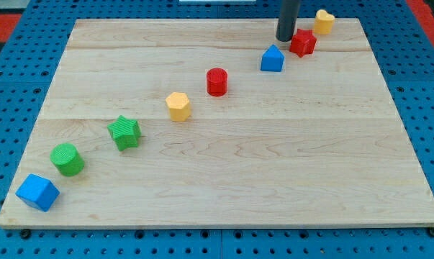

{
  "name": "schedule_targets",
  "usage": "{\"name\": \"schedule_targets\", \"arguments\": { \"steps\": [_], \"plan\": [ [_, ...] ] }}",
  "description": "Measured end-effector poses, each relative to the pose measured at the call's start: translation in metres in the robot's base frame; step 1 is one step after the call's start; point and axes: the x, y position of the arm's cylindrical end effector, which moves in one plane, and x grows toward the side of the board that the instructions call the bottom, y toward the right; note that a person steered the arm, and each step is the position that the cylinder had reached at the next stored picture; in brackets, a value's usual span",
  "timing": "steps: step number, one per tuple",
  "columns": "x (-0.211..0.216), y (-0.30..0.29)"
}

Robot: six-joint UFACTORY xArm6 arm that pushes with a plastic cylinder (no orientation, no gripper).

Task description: Slightly push the red circle

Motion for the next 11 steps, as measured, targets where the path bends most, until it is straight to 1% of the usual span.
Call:
{"name": "schedule_targets", "arguments": {
  "steps": [1,2,3,4,5,6,7,8,9,10,11],
  "plan": [
    [0.010,-0.037],
    [0.058,-0.050],
    [0.087,-0.051],
    [0.095,-0.044],
    [0.116,-0.043],
    [0.158,-0.055],
    [0.162,-0.119],
    [0.145,-0.145],
    [0.134,-0.155],
    [0.100,-0.155],
    [0.115,-0.131]
  ]
}}
